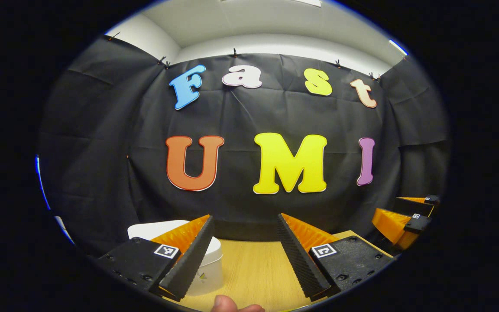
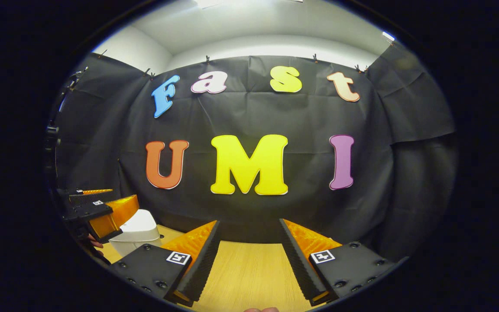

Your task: Press the lid of the desktop garbage bin to open it, pick up the crumpled paper on the desktop and throw it into the bin, then pick up the pop can on the desktop and drop it into the bin, and finally close the garbage bin lid.

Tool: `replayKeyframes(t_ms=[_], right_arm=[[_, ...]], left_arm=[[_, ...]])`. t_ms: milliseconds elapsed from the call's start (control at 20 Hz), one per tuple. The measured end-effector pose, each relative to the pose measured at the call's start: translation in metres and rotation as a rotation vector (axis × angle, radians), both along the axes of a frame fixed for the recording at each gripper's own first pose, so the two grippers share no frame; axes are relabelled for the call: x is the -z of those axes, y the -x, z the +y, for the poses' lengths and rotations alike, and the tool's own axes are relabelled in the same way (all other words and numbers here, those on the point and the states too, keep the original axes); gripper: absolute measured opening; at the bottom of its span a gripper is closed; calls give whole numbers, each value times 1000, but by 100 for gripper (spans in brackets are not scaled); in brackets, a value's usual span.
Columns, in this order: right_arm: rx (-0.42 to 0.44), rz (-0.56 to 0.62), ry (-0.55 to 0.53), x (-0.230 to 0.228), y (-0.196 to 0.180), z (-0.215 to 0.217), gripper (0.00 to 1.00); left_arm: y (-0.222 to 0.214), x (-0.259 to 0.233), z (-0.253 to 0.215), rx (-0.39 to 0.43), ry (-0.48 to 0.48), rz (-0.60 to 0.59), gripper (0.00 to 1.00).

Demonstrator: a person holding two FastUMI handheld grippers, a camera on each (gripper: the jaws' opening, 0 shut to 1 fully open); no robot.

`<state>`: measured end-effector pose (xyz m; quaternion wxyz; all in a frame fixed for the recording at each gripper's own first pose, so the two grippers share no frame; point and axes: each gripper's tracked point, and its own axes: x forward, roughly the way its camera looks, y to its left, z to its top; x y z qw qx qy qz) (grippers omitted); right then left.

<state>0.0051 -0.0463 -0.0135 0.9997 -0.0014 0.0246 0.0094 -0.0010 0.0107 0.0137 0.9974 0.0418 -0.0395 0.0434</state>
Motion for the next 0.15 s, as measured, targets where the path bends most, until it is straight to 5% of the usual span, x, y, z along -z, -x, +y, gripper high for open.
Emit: replayKeyframes(t_ms=[150], right_arm=[[25, -9, -5, -2, 1, -3, 83]], left_arm=[[4, 12, -16, 16, 4, 8, 95]])
